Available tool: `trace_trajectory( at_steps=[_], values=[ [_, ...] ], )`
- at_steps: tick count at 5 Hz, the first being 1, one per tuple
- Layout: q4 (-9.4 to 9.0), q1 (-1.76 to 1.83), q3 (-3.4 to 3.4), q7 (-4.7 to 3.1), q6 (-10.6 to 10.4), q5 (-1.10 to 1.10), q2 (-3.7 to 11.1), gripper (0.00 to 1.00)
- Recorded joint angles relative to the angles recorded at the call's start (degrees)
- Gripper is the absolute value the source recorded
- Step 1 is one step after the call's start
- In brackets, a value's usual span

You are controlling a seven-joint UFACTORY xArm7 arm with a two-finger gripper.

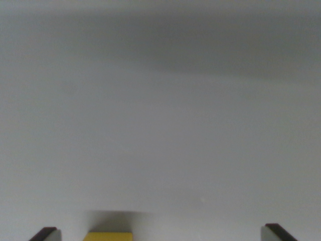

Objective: Pick yellow cube

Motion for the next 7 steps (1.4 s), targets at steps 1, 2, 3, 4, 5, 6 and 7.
trace_trajectory(
  at_steps=[1, 2, 3, 4, 5, 6, 7],
  values=[
    [-2.25, 0.32, 0.33, 0.71, -2.7, 0.01, 0.5, 0.0],
    [-2.25, 0.32, 0.33, 0.71, -2.7, 0.01, 0.5, 0.0],
    [-4.49, 0.64, 0.66, 1.42, -5.4, 0.03, 0.99, 0.0],
    [-4.49, 0.64, 0.66, 1.42, -5.4, 0.03, 0.99, 0.0],
    [-6.68, 0.95, 0.97, 2.11, -8.0, 0.04, 1.48, 0.0],
    [-6.68, 0.95, 0.97, 2.11, -8.0, 0.04, 1.48, 0.0],
    [-8.7, 1.23, 1.27, 2.75, -10.4, 0.05, 1.92, 0.0]
  ],
)
